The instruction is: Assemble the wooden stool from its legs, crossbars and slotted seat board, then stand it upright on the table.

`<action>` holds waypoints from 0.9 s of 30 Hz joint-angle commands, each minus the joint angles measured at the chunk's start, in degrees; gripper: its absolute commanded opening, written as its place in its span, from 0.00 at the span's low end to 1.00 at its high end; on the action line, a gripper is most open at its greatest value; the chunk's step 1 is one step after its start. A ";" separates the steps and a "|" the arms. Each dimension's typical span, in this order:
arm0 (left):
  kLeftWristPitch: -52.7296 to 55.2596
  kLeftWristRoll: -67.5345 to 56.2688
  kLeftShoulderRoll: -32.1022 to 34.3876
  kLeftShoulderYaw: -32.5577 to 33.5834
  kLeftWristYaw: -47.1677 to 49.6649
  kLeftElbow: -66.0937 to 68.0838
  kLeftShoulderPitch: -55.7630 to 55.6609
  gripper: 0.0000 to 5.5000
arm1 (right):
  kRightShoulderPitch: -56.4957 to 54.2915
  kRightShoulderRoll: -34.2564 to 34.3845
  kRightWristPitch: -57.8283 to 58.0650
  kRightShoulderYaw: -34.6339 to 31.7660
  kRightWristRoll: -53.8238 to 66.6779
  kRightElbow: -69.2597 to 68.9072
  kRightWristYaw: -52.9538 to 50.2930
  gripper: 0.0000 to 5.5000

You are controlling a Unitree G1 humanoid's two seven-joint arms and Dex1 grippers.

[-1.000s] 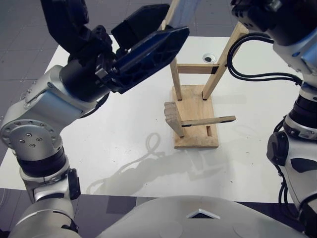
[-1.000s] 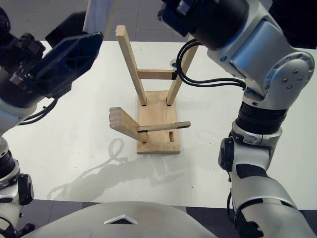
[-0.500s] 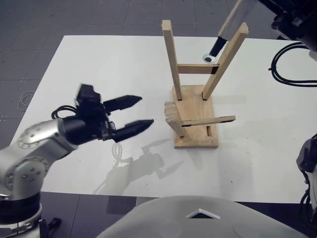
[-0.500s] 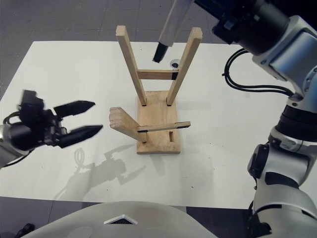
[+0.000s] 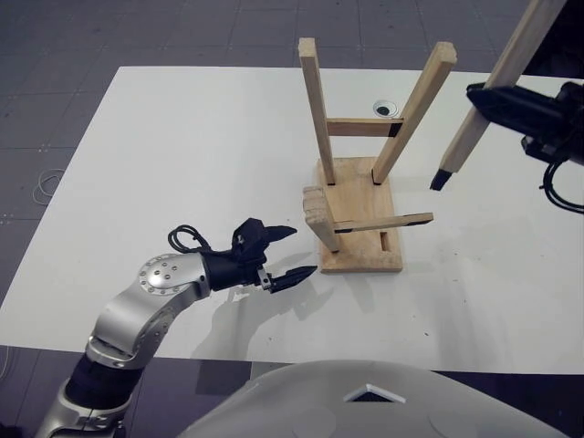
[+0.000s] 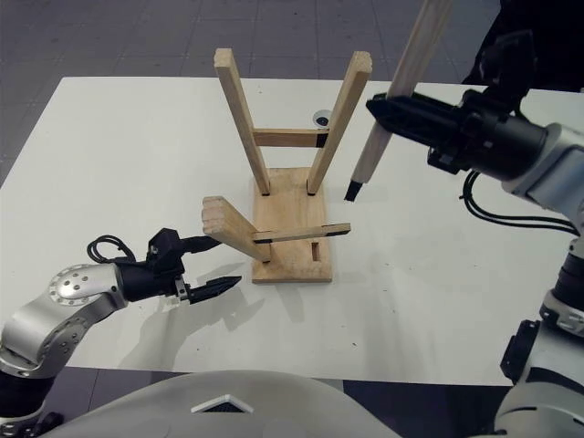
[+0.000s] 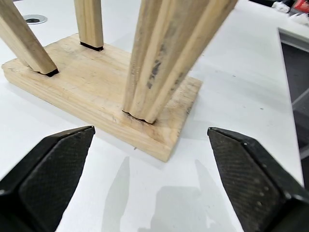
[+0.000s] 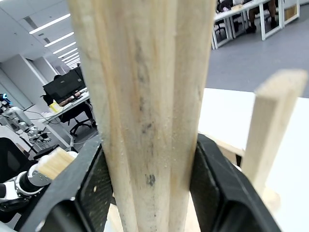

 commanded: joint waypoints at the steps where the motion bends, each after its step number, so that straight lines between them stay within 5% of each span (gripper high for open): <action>1: -0.30 2.30 -0.79 -2.45 -0.60 0.43 -0.29 0.79 | 1.29 -0.03 -1.66 -0.34 -4.14 1.42 1.97 0.37; 27: -6.73 24.21 -7.57 -15.06 4.93 6.83 -2.20 0.79 | 2.39 5.29 -1.97 0.76 -14.20 5.45 6.16 0.37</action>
